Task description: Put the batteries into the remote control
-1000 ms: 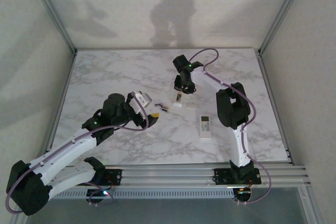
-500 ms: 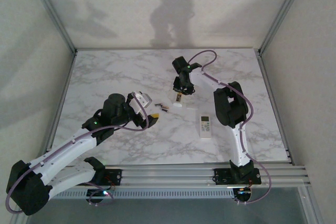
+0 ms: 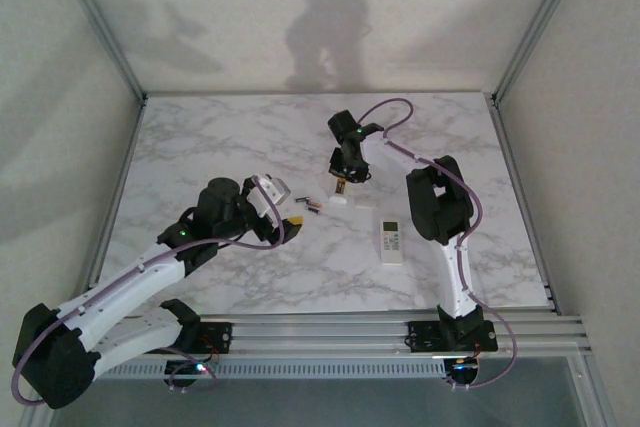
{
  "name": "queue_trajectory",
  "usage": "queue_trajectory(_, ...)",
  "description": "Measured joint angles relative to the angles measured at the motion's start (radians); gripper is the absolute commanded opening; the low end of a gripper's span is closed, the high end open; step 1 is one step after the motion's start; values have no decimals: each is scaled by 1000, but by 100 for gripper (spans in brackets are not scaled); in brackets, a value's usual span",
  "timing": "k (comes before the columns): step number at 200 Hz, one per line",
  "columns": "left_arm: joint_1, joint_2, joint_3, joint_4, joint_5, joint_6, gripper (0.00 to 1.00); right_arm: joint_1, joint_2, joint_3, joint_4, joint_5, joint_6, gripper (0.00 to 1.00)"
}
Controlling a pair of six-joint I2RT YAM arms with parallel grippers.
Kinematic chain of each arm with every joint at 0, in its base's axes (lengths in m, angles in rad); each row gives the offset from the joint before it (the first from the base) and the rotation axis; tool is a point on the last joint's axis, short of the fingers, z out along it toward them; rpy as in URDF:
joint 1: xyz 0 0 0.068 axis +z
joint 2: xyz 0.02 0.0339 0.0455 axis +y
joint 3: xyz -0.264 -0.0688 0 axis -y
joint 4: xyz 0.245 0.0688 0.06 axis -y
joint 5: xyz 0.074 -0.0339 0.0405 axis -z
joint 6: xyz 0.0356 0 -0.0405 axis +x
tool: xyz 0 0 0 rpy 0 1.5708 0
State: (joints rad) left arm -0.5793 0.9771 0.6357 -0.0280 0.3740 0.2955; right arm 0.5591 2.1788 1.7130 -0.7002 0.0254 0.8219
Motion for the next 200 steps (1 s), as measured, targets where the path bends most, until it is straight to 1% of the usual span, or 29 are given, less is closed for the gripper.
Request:
queue_trajectory(69, 0, 0, 6, 0, 0, 0, 99, 14, -42, -76, 58, 27, 70, 12)
queue_trajectory(80, 0, 0, 6, 0, 0, 0, 99, 20, -46, -83, 64, 35, 82, 9)
queue_trajectory(116, 0, 0, 8, 0, 0, 0, 99, 40, -55, -111, 92, 92, 108, 8)
queue_trajectory(145, 0, 0, 8, 0, 0, 0, 99, 61, -77, -164, 149, 149, 136, 7)
queue_trajectory(175, 0, 0, 8, 0, 0, 0, 99, 85, -95, -211, 203, 209, 167, 2)
queue_trajectory(200, 0, 0, 8, 0, 0, -1, 99, 93, -106, -235, 230, 234, 204, 1)
